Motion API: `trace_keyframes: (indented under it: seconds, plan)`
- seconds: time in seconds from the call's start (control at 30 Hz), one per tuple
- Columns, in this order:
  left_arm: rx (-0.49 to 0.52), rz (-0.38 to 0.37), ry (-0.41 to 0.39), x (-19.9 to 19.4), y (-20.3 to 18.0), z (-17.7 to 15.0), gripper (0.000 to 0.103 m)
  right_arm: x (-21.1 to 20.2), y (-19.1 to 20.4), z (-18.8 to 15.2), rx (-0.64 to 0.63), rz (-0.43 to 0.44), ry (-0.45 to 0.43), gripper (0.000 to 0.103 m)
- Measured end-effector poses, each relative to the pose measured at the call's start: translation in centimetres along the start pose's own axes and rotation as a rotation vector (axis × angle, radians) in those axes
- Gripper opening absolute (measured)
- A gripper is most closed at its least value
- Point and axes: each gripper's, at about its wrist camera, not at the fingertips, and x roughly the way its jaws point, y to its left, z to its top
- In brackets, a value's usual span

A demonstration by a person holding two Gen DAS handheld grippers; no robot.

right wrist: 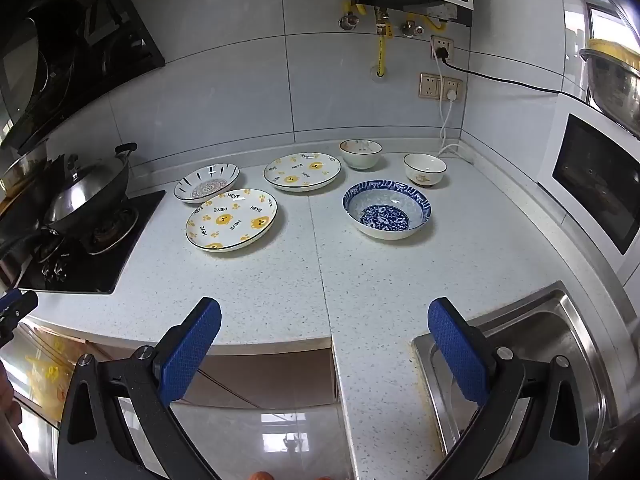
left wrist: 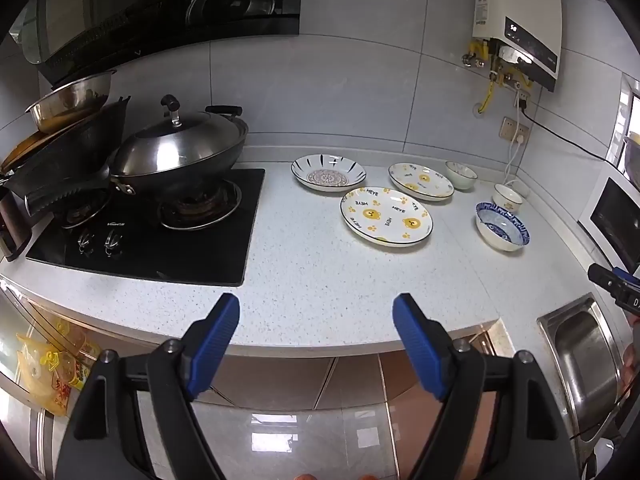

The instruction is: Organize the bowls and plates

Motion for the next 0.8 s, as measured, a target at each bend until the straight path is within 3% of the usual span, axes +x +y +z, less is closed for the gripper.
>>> trace_keyframes:
  seconds: [0.8]
  plan:
    - [0.002, -0.007, -0.018, -0.94, 0.43, -0.02, 0.079, -0.52, 0.69, -0.03, -0.005, 0.001, -0.006, 0.102]
